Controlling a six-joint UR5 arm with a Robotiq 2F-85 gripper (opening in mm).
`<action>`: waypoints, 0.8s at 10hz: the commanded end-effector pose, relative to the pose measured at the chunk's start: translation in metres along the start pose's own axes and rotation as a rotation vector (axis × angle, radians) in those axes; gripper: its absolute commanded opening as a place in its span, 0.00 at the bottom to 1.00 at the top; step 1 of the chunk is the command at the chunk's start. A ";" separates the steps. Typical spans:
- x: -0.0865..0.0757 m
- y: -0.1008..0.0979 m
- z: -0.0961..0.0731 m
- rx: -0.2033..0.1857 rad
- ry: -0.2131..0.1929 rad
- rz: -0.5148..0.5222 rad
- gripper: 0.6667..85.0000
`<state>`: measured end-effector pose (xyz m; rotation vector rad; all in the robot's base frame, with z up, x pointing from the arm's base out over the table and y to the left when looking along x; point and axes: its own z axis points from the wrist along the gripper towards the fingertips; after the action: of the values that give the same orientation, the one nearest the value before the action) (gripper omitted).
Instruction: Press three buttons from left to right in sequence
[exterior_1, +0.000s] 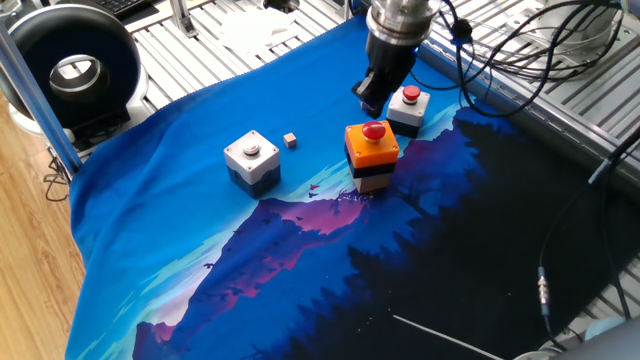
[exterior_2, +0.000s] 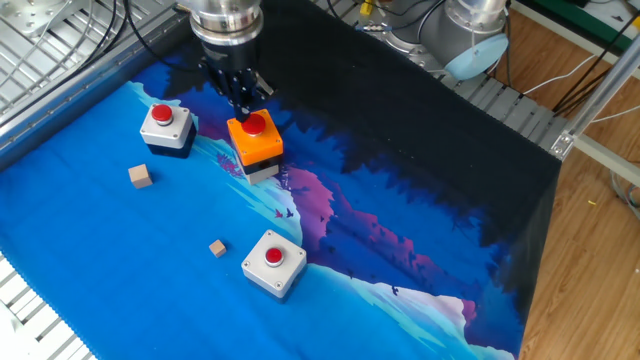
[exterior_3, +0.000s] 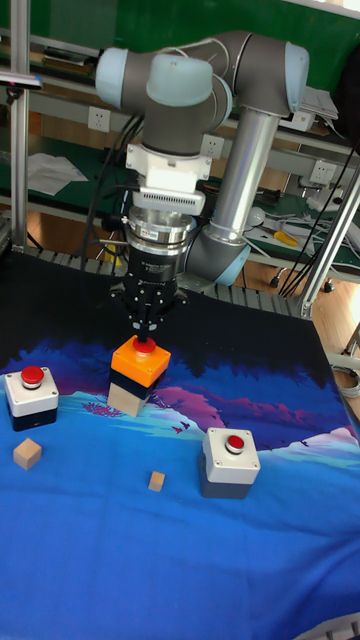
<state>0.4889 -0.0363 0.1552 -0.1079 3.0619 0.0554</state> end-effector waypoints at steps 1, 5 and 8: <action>0.000 0.004 0.006 -0.005 0.000 0.019 0.00; 0.001 0.006 0.011 -0.010 0.006 0.039 0.00; 0.010 0.003 0.011 0.010 0.032 0.056 0.00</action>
<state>0.4831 -0.0343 0.1436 -0.0491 3.0862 0.0410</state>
